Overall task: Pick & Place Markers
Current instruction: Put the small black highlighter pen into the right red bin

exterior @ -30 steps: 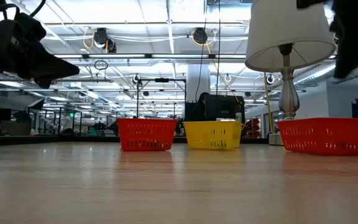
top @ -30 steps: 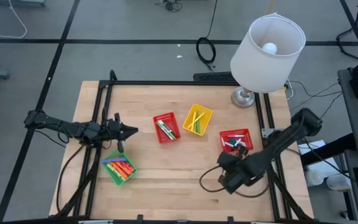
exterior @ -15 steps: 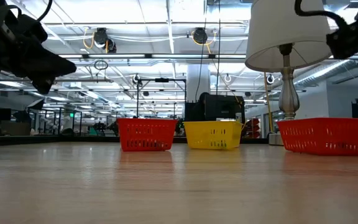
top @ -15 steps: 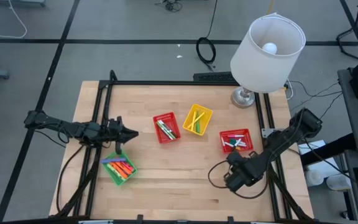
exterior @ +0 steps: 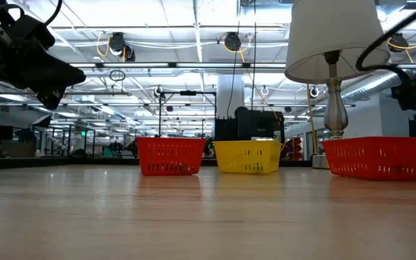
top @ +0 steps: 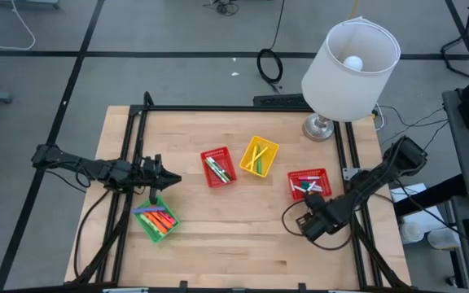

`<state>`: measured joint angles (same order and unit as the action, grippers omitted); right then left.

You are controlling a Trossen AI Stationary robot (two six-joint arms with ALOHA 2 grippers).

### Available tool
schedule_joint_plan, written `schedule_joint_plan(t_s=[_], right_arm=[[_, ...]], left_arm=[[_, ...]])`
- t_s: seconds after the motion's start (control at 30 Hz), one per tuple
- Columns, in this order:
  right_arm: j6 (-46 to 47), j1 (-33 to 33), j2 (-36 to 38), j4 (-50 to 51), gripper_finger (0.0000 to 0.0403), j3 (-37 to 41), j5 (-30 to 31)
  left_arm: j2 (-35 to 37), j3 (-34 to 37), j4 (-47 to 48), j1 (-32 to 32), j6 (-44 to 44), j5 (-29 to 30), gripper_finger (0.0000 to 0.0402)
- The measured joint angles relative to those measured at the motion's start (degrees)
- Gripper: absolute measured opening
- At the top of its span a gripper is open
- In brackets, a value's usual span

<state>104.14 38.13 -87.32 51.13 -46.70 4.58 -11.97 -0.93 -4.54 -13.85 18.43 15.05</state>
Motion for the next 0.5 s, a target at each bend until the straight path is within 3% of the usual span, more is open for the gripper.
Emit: schedule_joint_plan(t_s=[0.3, 0.5], right_arm=[[-4.7, -2.9, 0.2, -4.2, 0.0212, 2.3, -0.8], [-11.7, -4.3, 0.1, -6.5, 0.0170, 2.6, -1.3]], left_arm=[[0.0, 0.0, -0.1, 0.0, -0.3, 0.4, 0.0047], [0.0, 0.0, -0.1, 0.0, -0.3, 0.5, 0.0047]])
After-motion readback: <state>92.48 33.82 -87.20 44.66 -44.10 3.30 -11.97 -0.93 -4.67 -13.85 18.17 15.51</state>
